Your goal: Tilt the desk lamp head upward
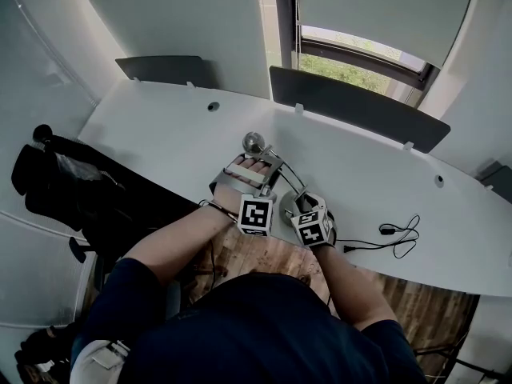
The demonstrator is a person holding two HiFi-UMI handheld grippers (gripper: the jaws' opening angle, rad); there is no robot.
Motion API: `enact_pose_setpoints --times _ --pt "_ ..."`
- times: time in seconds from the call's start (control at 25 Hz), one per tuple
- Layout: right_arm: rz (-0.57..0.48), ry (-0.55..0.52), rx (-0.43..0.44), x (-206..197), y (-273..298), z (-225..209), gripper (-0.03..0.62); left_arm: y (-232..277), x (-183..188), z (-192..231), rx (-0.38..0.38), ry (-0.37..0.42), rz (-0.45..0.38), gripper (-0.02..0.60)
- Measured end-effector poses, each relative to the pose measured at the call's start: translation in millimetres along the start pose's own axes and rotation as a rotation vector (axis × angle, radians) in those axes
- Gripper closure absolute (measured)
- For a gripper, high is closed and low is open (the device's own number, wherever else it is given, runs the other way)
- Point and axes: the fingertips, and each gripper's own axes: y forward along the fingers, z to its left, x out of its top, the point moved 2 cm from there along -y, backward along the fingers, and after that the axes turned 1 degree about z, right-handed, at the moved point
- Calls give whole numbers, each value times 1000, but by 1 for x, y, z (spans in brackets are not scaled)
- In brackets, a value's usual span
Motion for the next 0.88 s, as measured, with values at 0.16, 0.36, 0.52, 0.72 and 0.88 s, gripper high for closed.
enact_pose_setpoints --times 0.16,0.36,0.52,0.72,0.88 --pt "5 -2 -2 0 0 1 453 -5 4 2 -3 19 -1 477" --pt "14 -4 -4 -2 0 2 451 -10 8 1 -7 28 -4 476" --pt "25 -12 -9 -2 2 3 450 -12 5 0 -10 32 -6 476" --pt "20 -57 -14 -3 0 5 447 -14 3 -5 37 62 -37 476" --pt "-12 -94 -42 3 -20 4 434 -29 2 -5 68 8 -80 463"
